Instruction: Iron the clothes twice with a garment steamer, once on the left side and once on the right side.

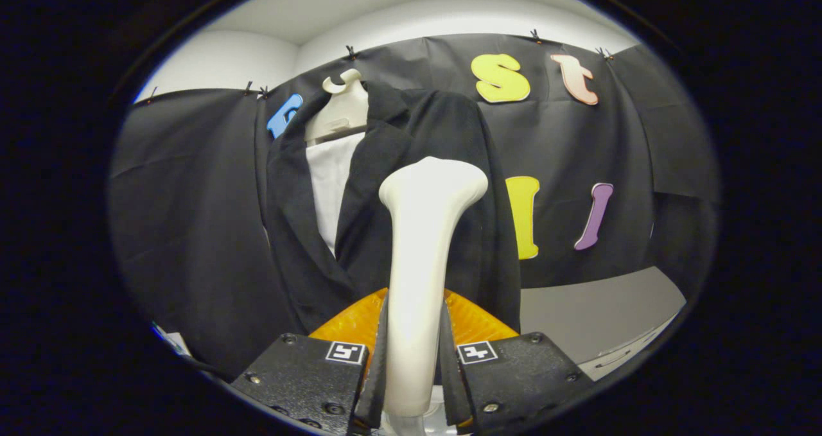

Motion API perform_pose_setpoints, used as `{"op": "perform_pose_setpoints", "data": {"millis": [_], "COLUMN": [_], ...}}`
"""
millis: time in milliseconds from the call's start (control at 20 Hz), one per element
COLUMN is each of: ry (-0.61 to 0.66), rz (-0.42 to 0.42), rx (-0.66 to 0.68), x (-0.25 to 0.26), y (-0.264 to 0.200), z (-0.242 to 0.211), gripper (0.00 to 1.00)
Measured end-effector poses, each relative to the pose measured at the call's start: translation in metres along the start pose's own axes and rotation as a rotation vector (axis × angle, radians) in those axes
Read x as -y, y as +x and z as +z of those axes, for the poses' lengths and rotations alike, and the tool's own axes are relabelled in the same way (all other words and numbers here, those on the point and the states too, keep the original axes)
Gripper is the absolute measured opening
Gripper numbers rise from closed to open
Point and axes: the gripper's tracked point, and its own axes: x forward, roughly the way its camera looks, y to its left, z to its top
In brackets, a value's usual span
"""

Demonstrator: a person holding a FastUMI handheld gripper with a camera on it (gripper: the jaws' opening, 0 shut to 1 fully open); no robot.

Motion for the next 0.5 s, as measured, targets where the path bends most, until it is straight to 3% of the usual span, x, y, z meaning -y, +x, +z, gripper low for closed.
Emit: {"op": "perform_pose_setpoints", "data": {"millis": [500], "ry": [-0.015], "rz": [-0.008], "rx": [-0.096], "x": [0.019], "y": [0.008], "z": [-0.058], "gripper": [0.39]}}
